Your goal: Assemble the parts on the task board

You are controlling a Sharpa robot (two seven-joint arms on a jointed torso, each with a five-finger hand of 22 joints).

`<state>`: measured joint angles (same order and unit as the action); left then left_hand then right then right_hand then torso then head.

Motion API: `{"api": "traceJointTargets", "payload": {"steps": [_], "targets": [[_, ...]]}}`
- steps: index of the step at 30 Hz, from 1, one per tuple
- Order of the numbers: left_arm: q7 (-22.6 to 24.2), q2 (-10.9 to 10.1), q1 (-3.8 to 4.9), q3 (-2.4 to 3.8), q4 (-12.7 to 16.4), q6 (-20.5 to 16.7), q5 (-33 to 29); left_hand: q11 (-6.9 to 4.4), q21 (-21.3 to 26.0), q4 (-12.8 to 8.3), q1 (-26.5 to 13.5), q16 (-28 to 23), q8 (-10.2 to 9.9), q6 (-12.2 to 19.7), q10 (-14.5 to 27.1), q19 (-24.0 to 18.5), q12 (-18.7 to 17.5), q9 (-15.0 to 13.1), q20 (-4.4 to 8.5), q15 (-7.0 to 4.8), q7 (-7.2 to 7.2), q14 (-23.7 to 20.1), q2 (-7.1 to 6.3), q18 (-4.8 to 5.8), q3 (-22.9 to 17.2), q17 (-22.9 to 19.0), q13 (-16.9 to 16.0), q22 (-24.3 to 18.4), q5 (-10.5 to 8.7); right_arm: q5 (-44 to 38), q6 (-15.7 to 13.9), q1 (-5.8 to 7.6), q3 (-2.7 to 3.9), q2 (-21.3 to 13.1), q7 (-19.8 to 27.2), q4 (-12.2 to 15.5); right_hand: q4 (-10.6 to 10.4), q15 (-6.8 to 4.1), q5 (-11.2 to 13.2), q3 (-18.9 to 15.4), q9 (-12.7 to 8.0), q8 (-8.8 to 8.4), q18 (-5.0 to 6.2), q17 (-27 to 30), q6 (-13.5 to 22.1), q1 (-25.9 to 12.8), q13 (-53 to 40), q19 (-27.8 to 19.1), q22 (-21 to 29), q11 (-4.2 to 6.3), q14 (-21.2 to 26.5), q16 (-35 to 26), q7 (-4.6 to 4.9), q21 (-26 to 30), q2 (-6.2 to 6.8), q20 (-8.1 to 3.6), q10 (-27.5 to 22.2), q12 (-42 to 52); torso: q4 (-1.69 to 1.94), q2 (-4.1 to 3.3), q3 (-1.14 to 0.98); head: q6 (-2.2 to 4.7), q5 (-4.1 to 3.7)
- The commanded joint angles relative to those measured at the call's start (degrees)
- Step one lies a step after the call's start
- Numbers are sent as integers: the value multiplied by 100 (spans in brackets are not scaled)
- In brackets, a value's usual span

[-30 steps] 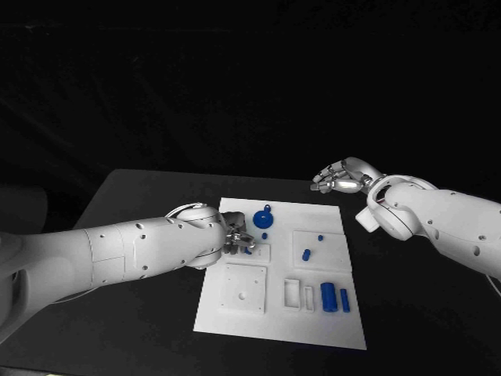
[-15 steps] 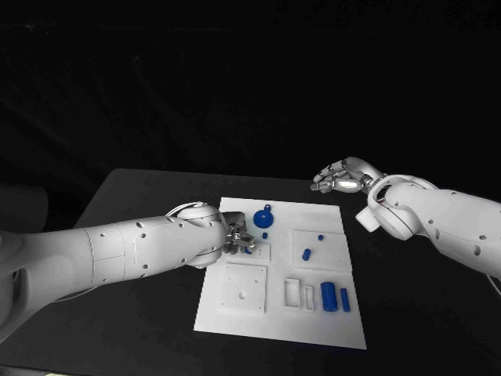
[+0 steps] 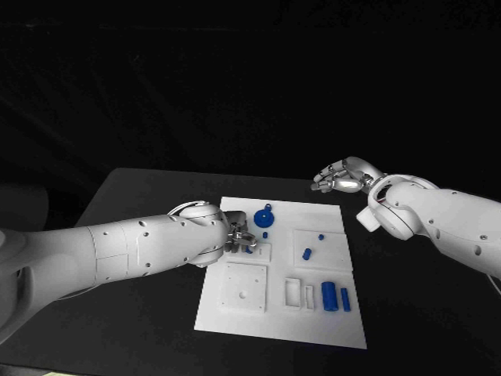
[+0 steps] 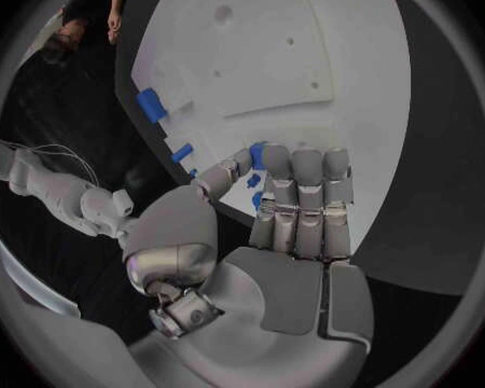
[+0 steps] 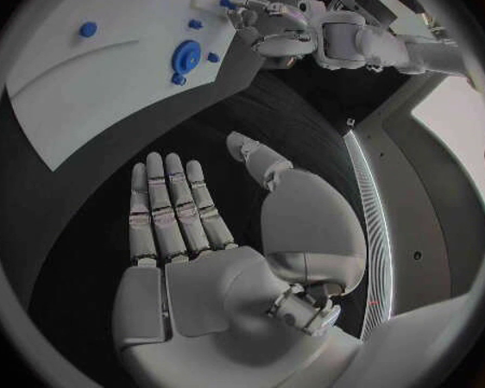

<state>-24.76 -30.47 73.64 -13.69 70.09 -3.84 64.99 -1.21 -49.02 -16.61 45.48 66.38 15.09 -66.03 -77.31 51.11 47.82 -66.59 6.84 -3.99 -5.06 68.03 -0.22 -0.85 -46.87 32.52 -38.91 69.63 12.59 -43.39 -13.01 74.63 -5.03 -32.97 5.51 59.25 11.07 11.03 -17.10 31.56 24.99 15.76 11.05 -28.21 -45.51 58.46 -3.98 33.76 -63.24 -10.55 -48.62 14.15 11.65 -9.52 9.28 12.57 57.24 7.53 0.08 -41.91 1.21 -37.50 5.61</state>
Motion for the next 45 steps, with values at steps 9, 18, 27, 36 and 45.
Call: {"api": "traceJointTargets", "payload": {"steps": [9,18,27,36,45], "targets": [[-10,70,-21,-11,24,353,-7,-436,25,-15,-118,143,66,-640,-391,47,138,-55,564,-309,576,326,172,29,-29,70,-128,67,454,1,60,2,1,-1,33,24,-34,-1,-118,5,-15,34,-92,29,59,12,6,-43,-33,-17,45,-20,16,56,31,-8,47,-59,-2,-1,0,-5,6],[-8,73,-21,-11,39,358,-27,-434,25,-16,-182,208,88,-671,-383,32,212,-77,557,-300,591,324,227,27,-39,104,-208,108,486,1,58,2,1,-5,34,29,-35,0,-169,5,-19,40,-93,41,60,17,6,-40,-49,-18,47,-14,17,69,31,-8,56,-75,-2,-1,0,0,6],[9,77,-21,-11,18,325,-64,-444,49,-20,-502,308,121,-709,-349,4,320,-118,544,-293,610,308,476,28,-86,152,-353,181,537,1,60,2,1,-7,32,31,-35,0,-208,6,-22,44,-95,50,62,21,5,-39,-60,-18,49,-10,18,80,30,-9,62,-86,1,0,2,-4,6],[6,80,-21,-11,16,276,-64,-448,60,-20,-651,337,128,-710,-333,-1,345,-133,544,-296,613,299,580,28,-156,162,-400,215,535,0,66,2,1,-11,30,35,-34,1,-241,8,-25,48,-96,59,63,27,5,-38,-71,-18,51,-6,18,90,29,-10,67,-98,1,-1,6,-5,10],[-12,84,-21,-11,-29,235,-64,-450,63,-21,-696,343,129,-708,-329,-1,349,-138,545,-297,613,295,608,28,-185,163,-413,228,528,-4,72,2,1,-14,27,36,-29,3,-288,15,-29,53,-98,71,65,40,5,-37,-85,-17,56,-2,18,104,24,-10,75,-111,-2,0,2,6,7]]}}
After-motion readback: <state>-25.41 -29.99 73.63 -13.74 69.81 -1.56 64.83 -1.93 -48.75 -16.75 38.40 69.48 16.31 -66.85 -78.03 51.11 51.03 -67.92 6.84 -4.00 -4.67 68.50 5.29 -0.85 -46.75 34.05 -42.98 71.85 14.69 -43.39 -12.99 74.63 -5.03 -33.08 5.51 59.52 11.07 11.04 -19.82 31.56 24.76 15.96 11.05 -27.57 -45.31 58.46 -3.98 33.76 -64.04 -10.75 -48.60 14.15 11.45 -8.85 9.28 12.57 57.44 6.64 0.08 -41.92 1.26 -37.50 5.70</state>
